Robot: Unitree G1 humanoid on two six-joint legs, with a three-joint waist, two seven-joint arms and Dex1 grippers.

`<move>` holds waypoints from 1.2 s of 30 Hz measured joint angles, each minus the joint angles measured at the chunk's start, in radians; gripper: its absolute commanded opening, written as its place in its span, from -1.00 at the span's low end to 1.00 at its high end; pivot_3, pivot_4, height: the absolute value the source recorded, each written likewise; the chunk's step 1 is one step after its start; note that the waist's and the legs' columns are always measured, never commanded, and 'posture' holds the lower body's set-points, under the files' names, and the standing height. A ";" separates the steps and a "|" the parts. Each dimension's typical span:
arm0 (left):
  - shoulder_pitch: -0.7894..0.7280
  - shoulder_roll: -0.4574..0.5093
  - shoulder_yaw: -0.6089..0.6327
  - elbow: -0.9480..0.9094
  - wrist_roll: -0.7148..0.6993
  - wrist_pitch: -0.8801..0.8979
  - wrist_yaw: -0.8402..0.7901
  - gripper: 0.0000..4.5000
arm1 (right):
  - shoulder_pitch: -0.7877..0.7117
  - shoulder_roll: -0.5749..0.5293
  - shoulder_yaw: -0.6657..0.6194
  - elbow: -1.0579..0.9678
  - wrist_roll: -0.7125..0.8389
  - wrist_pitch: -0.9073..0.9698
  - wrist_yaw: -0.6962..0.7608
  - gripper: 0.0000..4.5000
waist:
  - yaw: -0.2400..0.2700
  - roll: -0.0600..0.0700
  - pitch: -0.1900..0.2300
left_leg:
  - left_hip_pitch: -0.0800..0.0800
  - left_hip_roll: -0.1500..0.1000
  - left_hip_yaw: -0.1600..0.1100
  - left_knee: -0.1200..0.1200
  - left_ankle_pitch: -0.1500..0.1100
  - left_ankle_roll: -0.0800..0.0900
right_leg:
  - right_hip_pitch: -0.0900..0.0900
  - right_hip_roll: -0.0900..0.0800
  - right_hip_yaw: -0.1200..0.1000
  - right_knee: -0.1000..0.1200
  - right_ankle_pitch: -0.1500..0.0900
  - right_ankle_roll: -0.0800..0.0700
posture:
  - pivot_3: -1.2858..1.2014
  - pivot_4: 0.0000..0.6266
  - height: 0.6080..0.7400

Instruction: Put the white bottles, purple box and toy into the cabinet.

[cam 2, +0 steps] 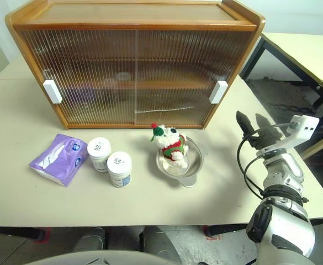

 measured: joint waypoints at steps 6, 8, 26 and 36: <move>-0.049 0.000 -0.014 0.004 0.003 -0.001 -0.003 1.00 | 0.001 0.010 0.000 0.000 0.000 -0.007 0.000 0.99 | -0.001 0.000 -0.001 | 0.000 0.000 0.000 0.001 0.000 0.000 | 0.000 0.000 0.000 0.000 0.000 0.000 | -0.05 -0.82 1.00; -0.057 0.000 -0.018 0.004 0.003 -0.004 -0.003 1.00 | 0.003 0.010 0.001 0.000 -0.001 -0.007 0.001 0.99 | -0.004 0.001 -0.001 | 0.000 0.000 0.000 0.002 0.000 0.000 | 0.000 0.000 0.000 0.000 0.001 0.000 | -0.05 -0.84 1.00; 0.024 -0.046 -0.025 -0.177 -0.049 0.000 -0.044 1.00 | 0.067 -0.080 0.045 -0.222 0.074 0.255 0.423 0.99 | 0.000 0.003 -0.007 | 0.007 -0.012 0.006 0.010 0.002 0.000 | 0.013 0.002 -0.003 0.001 -0.003 -0.006 | 0.01 -0.83 1.00; 0.085 -0.042 -0.051 -0.300 -0.107 0.081 -0.152 -0.32 | 0.338 -0.084 0.075 -0.865 0.258 0.624 0.461 1.00 | 0.005 0.000 -0.006 | 0.014 -0.013 0.006 0.011 0.006 -0.004 | 0.020 0.006 -0.002 0.002 -0.011 0.002 | -0.04 -0.79 1.00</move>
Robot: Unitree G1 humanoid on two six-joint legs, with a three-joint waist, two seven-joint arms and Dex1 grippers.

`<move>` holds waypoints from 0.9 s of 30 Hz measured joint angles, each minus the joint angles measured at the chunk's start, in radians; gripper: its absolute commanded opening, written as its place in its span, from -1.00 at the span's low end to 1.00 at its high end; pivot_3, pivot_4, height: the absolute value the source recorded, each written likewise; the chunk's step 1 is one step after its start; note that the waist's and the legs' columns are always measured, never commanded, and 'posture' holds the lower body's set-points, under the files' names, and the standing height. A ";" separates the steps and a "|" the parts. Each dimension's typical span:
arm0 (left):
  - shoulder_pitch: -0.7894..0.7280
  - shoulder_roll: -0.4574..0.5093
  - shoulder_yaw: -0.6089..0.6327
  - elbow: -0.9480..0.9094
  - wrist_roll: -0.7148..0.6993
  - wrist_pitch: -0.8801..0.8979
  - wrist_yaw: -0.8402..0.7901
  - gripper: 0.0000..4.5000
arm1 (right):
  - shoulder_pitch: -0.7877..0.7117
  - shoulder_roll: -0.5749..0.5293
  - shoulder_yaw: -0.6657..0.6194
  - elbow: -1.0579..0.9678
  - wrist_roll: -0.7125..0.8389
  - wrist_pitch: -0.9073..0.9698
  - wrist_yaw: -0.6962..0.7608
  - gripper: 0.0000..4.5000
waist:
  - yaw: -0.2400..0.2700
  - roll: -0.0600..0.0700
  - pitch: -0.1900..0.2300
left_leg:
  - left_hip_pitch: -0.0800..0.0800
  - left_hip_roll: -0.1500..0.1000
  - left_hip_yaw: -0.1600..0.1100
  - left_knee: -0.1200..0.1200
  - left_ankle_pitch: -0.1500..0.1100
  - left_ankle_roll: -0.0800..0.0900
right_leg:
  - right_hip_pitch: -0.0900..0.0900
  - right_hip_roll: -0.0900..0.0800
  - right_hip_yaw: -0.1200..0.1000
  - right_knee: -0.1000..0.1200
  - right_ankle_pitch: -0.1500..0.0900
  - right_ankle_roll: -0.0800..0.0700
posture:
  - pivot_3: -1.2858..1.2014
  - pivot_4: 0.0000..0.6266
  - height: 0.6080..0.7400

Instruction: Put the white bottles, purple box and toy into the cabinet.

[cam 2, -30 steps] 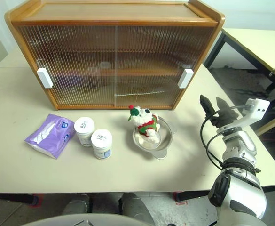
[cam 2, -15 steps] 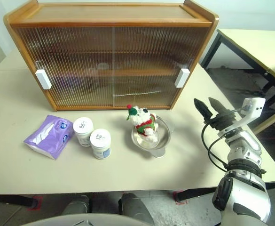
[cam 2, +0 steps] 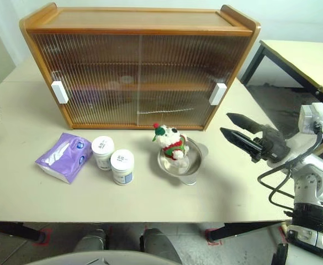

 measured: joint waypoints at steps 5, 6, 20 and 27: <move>-0.051 -0.001 -0.068 -0.029 -0.004 0.051 -0.017 -0.98 | 0.067 0.079 0.013 -0.207 0.053 0.049 -0.099 1.00 | -0.005 -0.001 0.000 | -0.001 0.001 -0.001 0.000 0.000 0.000 | -0.002 0.000 0.000 0.000 0.000 -0.001 | -0.06 -0.80 1.00; -0.064 -0.003 -0.083 -0.030 0.000 0.056 -0.017 -0.98 | 0.075 0.094 0.018 -0.233 0.058 0.051 -0.120 1.00 | -0.007 0.000 0.000 | -0.003 0.001 -0.001 0.000 0.000 0.000 | -0.004 -0.002 0.000 0.000 0.000 0.000 | -0.07 -0.80 1.00; -0.151 -0.064 -0.188 0.005 0.085 0.032 -0.004 -0.98 | 0.132 0.177 0.039 -0.349 0.109 0.040 -0.235 1.00 | -0.018 -0.001 -0.001 | -0.016 0.000 0.000 0.001 -0.001 0.001 | -0.015 0.000 0.000 -0.001 0.000 0.006 | -0.09 -0.85 1.00; -0.205 -0.108 -0.222 0.051 0.090 0.023 -0.041 -0.98 | 0.151 0.181 0.043 -0.358 0.110 0.022 -0.236 1.00 | -0.020 -0.001 -0.001 | -0.016 0.000 -0.003 0.008 -0.001 0.002 | -0.012 0.001 0.000 -0.001 0.002 0.007 | -0.10 -0.85 1.00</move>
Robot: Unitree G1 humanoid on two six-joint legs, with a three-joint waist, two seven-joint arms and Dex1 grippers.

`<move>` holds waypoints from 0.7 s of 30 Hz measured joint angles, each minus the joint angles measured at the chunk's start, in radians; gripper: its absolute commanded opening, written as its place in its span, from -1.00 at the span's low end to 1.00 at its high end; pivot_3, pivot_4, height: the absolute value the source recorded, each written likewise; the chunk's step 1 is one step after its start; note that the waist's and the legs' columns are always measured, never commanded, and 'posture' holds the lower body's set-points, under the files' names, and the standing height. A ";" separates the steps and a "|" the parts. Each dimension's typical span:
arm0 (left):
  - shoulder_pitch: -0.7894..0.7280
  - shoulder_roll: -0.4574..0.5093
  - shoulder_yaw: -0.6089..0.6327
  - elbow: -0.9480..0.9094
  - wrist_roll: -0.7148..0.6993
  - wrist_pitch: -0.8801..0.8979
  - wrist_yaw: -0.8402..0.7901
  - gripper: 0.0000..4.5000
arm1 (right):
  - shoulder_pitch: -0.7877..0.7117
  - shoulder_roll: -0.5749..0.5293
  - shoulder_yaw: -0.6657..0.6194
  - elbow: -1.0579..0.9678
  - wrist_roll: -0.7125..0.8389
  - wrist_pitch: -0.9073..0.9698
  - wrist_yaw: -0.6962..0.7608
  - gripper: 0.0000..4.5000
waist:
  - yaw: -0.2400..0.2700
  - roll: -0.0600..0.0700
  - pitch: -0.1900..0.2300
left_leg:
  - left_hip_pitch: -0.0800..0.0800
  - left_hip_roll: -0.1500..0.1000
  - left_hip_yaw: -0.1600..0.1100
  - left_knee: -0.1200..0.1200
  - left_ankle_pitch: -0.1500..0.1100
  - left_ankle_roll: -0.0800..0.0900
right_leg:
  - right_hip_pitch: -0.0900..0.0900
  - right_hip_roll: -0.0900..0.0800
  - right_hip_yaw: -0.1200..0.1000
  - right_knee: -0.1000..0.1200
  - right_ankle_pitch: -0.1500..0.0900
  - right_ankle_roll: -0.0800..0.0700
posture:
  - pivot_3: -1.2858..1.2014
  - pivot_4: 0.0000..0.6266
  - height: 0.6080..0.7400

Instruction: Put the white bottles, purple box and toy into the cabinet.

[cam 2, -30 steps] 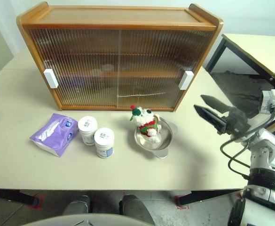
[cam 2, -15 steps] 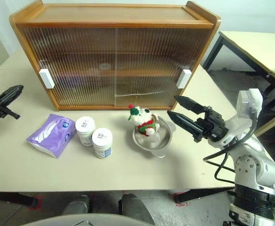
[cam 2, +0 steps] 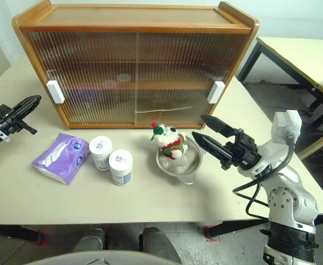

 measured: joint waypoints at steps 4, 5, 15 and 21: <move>-0.040 -0.020 -0.019 0.039 0.017 -0.012 -0.002 -0.98 | 0.022 -0.002 0.000 -0.023 0.006 -0.001 0.000 1.00 | -0.009 0.000 0.000 | -0.001 0.000 0.000 0.004 0.000 0.001 | 0.001 0.000 0.000 0.000 0.001 0.000 | -0.11 -0.84 1.00; -0.048 -0.023 -0.024 0.050 0.020 -0.016 -0.002 -0.98 | 0.026 -0.003 -0.001 -0.028 0.008 -0.001 0.000 1.00 | -0.012 0.000 0.000 | -0.001 0.000 0.000 0.005 -0.001 0.001 | 0.001 0.000 0.000 0.000 0.001 0.000 | -0.11 -0.84 1.00; -0.130 -0.053 -0.068 0.141 0.061 -0.056 -0.023 -0.98 | 0.067 0.001 -0.001 -0.042 0.011 -0.012 -0.011 1.00 | -0.019 0.000 0.000 | -0.002 0.000 0.000 0.006 -0.001 0.001 | 0.001 0.000 0.000 0.000 0.001 0.001 | -0.13 -0.85 1.00; -0.167 -0.108 -0.127 0.157 0.070 -0.068 -0.056 -0.98 | 0.072 0.002 -0.001 -0.055 0.012 -0.023 -0.020 1.00 | -0.022 0.000 0.000 | -0.004 -0.001 0.000 0.007 -0.001 0.002 | 0.001 0.000 0.000 -0.001 0.001 0.003 | -0.14 -0.87 1.00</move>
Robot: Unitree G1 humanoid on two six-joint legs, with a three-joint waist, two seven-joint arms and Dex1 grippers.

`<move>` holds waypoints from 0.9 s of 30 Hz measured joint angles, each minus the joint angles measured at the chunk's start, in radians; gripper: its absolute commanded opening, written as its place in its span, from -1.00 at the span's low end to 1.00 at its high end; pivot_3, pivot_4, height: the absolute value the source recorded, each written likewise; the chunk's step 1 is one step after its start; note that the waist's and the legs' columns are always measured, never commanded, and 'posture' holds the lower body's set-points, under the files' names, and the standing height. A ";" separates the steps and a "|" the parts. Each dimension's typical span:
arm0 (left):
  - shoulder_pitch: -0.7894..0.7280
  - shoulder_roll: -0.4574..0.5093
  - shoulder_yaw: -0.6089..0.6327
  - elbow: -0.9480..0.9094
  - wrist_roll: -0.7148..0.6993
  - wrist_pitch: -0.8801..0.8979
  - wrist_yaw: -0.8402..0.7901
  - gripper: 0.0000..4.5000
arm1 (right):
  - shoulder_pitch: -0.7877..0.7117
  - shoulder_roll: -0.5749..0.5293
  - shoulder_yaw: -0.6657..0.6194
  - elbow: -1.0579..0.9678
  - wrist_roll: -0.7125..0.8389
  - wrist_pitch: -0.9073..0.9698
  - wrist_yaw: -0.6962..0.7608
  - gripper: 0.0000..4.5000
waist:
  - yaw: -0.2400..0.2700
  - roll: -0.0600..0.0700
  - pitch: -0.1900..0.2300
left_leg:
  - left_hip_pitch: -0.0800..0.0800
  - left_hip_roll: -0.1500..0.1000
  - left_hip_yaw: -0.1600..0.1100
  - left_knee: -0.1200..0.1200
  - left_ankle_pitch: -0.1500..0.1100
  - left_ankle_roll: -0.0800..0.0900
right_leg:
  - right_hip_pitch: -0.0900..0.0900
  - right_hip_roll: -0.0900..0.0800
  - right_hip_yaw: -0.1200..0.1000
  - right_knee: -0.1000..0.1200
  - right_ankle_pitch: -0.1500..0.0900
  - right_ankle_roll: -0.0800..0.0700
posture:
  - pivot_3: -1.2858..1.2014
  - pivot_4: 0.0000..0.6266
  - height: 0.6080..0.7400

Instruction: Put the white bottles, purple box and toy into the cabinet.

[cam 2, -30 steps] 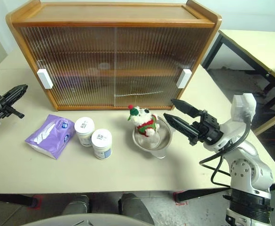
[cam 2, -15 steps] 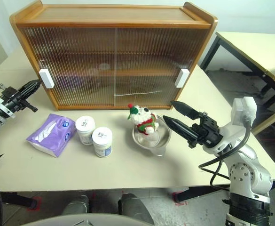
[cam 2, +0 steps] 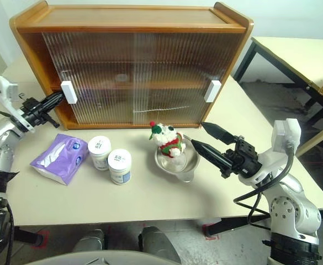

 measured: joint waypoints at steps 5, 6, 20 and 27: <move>-0.028 -0.035 -0.034 0.010 0.017 -0.010 -0.016 -0.98 | 0.001 -0.002 0.001 0.007 -0.005 -0.026 0.013 1.00 | -0.014 0.000 0.000 | -0.001 -0.001 0.001 0.002 -0.001 0.002 | 0.000 0.000 0.000 -0.001 0.000 0.002 | -0.17 -0.89 1.00; -0.031 -0.043 -0.042 0.015 0.018 -0.013 -0.025 -0.98 | 0.000 -0.004 0.001 0.013 -0.006 -0.032 0.021 1.00 | -0.019 0.000 0.000 | -0.001 -0.001 0.001 0.002 -0.001 0.002 | 0.000 0.000 0.000 -0.001 0.000 0.002 | -0.17 -0.89 1.00; -0.129 -0.170 -0.126 0.124 0.047 -0.051 -0.087 -0.98 | -0.012 -0.077 -0.002 0.027 -0.003 -0.043 0.050 1.00 | -0.067 -0.002 -0.007 | -0.006 -0.004 0.005 0.012 -0.005 0.010 | 0.001 -0.001 -0.002 -0.003 0.001 0.010 | -0.20 -0.98 1.00; -0.205 -0.202 -0.141 0.200 0.062 -0.073 -0.105 -0.98 | -0.013 -0.060 0.000 0.022 -0.004 -0.055 0.034 1.00 | -0.110 -0.002 -0.017 | -0.007 -0.010 0.010 0.019 -0.009 0.019 | 0.003 -0.007 0.000 -0.004 0.001 0.018 | -0.24 -1.00 1.00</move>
